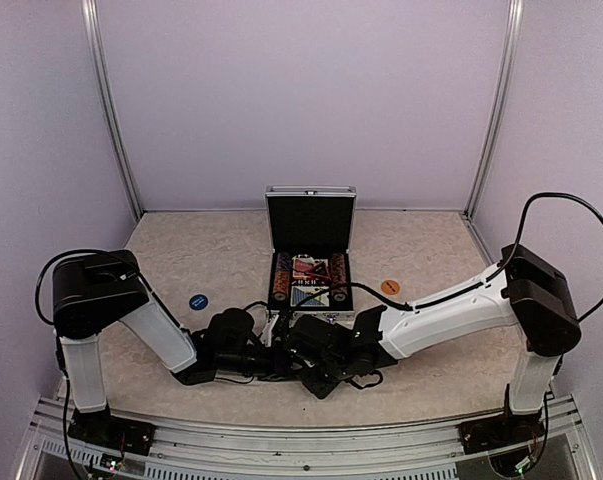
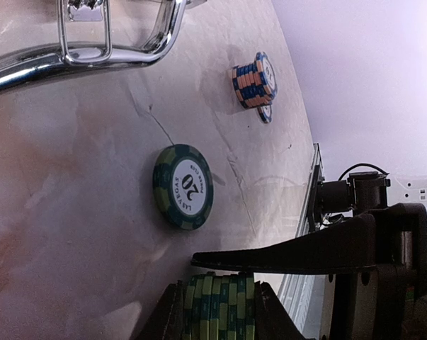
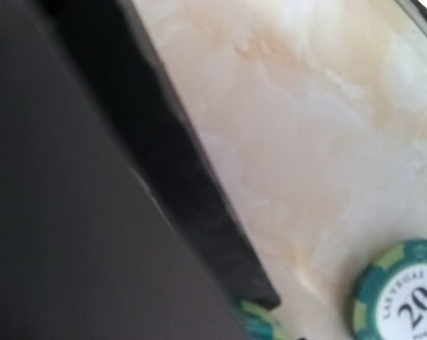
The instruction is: Pack up texas hold em set
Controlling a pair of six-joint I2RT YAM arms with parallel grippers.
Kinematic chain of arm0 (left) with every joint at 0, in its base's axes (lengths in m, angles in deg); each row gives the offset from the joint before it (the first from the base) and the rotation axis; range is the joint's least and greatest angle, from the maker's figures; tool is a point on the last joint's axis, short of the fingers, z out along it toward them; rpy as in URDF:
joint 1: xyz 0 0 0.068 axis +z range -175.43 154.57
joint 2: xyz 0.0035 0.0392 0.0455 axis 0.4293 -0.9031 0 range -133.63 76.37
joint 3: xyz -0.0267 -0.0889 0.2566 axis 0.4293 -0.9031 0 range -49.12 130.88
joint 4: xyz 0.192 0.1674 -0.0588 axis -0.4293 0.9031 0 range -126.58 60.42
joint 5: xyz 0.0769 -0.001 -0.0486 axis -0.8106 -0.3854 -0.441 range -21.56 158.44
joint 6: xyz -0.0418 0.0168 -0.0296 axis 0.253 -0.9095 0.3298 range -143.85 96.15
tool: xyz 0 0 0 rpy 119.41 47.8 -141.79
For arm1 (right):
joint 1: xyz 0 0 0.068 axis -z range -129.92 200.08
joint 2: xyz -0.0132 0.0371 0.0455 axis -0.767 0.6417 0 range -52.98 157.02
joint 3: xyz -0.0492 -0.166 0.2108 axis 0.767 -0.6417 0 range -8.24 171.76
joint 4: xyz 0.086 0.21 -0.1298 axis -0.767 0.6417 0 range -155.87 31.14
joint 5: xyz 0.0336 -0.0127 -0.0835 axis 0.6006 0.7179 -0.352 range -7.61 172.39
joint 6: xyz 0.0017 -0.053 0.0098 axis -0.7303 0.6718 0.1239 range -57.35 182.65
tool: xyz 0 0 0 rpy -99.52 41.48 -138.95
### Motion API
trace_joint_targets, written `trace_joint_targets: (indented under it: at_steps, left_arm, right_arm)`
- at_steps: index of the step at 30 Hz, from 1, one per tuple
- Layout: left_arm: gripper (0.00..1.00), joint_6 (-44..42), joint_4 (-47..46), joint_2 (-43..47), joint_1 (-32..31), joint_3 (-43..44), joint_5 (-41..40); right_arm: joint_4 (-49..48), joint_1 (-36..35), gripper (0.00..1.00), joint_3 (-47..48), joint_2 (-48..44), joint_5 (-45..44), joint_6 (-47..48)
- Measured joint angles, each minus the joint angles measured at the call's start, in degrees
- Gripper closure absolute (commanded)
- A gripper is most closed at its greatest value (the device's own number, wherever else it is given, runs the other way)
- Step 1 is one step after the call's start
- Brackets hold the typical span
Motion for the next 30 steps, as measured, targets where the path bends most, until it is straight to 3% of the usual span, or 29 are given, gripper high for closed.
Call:
trace_joint_targets:
  at_steps: [9,12,14,20,24,30]
  left_arm:
    - [0.71,-1.20,0.68,0.39,-0.13,0.11,-0.17]
    - [0.69,-1.46,0.81,0.44,-0.31,0.28,-0.20]
    - [0.72,-1.51,1.25,0.44,-0.42,0.52,-0.22]
    - [0.94,-1.64,1.55,0.44,-0.59,0.79,-0.61]
    - [1.00,-1.73,1.95,0.44,-0.61,1.11,-0.85]
    - [1.00,-2.21,2.78,0.46,-0.79,1.73,-1.16]
  right_arm:
    - [-2.14,0.02,1.00,-1.73,-0.94,-0.13,1.33]
    - [-2.84,0.04,1.00,-2.40,-1.33,-0.13,2.56]
    - [-3.21,0.04,1.00,-2.69,-1.51,-0.20,3.28]
    - [-3.58,0.20,1.00,-3.23,-1.92,-0.57,4.07]
    - [-3.67,0.44,1.00,-3.45,-2.14,-0.57,4.50]
    - [-4.35,0.50,0.98,-4.31,-2.71,-0.83,4.70]
